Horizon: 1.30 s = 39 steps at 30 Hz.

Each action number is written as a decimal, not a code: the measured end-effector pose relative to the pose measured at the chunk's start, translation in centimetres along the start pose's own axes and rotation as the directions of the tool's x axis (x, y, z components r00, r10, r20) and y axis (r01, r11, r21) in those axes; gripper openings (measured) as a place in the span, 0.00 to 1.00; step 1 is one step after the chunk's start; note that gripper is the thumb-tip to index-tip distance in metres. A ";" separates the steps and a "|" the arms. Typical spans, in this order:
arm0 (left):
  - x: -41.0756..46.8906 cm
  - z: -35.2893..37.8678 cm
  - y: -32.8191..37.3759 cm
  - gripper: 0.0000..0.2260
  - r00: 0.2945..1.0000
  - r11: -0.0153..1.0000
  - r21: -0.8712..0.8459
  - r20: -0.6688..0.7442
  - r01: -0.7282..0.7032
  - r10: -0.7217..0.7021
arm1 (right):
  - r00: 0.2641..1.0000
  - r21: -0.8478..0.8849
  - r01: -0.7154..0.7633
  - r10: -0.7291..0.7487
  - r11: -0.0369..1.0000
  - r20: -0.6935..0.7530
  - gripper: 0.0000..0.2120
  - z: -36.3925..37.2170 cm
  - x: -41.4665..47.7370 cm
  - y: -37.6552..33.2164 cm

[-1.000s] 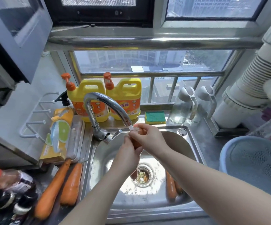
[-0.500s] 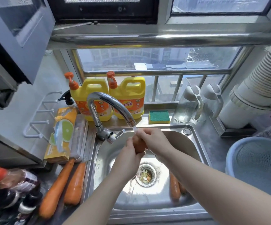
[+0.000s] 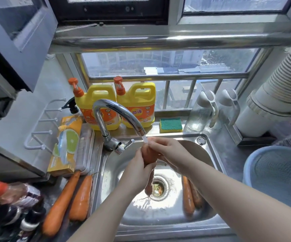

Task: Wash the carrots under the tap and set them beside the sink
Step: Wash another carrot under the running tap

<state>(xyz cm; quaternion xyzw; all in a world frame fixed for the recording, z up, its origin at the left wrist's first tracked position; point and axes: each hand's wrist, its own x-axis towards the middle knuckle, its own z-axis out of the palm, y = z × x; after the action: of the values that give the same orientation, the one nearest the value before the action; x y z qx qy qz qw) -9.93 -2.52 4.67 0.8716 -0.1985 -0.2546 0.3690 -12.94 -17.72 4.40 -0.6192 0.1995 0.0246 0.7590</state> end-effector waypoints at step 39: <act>1.5 -0.5 -1.1 0.21 0.998 0.997 0.061 -0.052 0.038 -0.034 | 0.999 -0.288 0.026 -0.036 0.957 -0.031 0.15 0.9 1.5 -0.5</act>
<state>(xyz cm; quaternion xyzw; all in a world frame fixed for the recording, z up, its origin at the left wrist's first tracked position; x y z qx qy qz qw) -8.31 -2.31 3.65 0.8923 -0.1812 -0.2326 0.3419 -11.21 -17.29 4.52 -0.7264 0.1977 0.0302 0.6575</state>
